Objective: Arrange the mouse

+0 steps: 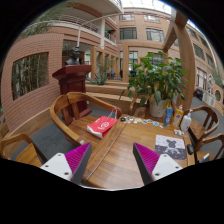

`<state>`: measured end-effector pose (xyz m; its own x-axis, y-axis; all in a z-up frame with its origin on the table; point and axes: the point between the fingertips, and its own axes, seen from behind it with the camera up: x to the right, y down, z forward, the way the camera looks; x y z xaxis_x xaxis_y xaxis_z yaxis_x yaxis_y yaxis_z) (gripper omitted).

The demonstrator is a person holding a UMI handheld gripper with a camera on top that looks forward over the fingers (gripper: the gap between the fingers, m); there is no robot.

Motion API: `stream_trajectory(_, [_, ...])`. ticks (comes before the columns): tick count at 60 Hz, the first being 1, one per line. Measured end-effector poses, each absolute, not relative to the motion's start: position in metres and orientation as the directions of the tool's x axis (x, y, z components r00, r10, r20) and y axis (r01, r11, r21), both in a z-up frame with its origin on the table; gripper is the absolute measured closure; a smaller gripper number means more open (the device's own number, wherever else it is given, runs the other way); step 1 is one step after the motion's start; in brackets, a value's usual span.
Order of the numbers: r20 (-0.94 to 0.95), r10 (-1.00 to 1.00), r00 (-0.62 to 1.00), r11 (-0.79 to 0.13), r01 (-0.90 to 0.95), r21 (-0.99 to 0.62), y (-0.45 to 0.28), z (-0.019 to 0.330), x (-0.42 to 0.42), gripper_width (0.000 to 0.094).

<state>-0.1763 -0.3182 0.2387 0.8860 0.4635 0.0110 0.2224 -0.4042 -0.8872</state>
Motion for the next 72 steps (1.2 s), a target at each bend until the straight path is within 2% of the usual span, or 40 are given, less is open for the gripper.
stream_trajectory(6, [-0.006, 0.445, 0.895, -0.439, 0.212, -0.873, -0.32, 0.224, -0.166, 0.0082])
stream_trajectory(18, [-0.034, 0.385, 0.922, -0.53, 0.191, -0.826, -0.298, 0.157, -0.092, 0.0085])
stream_trajectory(29, [-0.014, 0.271, 0.962, -0.622, 0.164, -0.766, -0.275, 0.087, 0.006, 0.0084])
stream_trajectory(36, [0.017, 0.165, 0.986, -0.649, 0.121, -0.751, -0.247, 0.058, 0.085, 0.0083])
stream_trajectory(52, [0.05, -0.044, 0.998, -0.596, 0.014, -0.803, -0.144, 0.045, 0.242, 0.0084])
stream_trajectory(59, [0.049, -0.058, 0.997, -0.566, 0.007, -0.824, -0.091, 0.046, 0.272, 0.0085])
stream_trajectory(67, [0.052, -0.071, 0.996, -0.575, 0.002, -0.818, -0.038, 0.027, 0.291, 0.0098])
stream_trajectory(72, [0.041, -0.078, 0.996, -0.589, -0.012, -0.808, -0.016, 0.014, 0.296, 0.0137])
